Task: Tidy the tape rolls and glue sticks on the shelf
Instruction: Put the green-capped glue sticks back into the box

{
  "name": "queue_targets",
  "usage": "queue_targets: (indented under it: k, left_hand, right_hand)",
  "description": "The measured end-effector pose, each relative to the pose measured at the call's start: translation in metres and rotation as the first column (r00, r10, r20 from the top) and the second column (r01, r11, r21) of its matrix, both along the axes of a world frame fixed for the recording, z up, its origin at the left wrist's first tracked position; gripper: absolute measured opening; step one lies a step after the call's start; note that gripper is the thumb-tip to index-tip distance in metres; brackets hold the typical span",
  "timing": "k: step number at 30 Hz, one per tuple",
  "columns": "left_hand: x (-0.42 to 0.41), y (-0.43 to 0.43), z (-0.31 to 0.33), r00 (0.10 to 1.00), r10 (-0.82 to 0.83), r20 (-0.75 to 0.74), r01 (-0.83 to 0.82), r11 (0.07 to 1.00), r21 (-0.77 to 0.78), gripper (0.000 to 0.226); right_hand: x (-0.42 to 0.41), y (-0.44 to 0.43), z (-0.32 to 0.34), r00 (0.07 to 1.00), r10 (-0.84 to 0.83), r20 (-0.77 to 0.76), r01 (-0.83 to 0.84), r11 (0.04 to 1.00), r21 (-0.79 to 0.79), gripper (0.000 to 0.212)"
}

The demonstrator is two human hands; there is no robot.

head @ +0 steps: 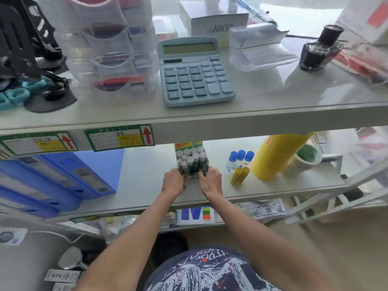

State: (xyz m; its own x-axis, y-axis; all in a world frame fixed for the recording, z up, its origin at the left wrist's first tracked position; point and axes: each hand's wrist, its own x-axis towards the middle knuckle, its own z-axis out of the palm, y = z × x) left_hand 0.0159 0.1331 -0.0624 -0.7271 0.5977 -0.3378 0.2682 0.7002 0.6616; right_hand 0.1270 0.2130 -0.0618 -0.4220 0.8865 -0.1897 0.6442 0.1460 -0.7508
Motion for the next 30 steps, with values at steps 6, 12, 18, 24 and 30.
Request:
queue_targets:
  k: [6, 12, 18, 24, 30]
  left_hand:
    - [0.013, 0.032, -0.006, 1.000, 0.012, -0.010, -0.012, 1.000, 0.020, 0.017]
    - [0.017, 0.041, -0.015, 0.998, 0.053, -0.022, -0.053, 0.998, -0.021, 0.023]
    - [0.021, 0.032, -0.028, 0.998, 0.056, -0.006, -0.056, 0.998, -0.026, 0.031]
    - [0.035, 0.022, -0.015, 0.998, 0.052, 0.027, -0.051, 0.999, -0.008, 0.036]
    - [0.034, 0.033, 0.006, 0.981, 0.136, -0.137, -0.122, 0.987, 0.108, 0.029]
  right_hand:
    - [0.019, 0.019, 0.004, 0.999, -0.053, -0.003, 0.053, 0.999, -0.010, 0.038]
    - [0.031, 0.025, 0.009, 0.993, 0.052, 0.105, -0.043, 0.995, -0.090, 0.039]
    - [0.044, 0.020, 0.007, 0.980, 0.149, 0.130, -0.129, 0.980, -0.151, 0.031]
    - [0.049, 0.021, 0.004, 0.970, 0.212, 0.115, -0.191, 0.967, -0.171, 0.035]
    - [0.057, 0.021, 0.007, 0.955, 0.272, 0.116, -0.240, 0.942, -0.234, 0.047]
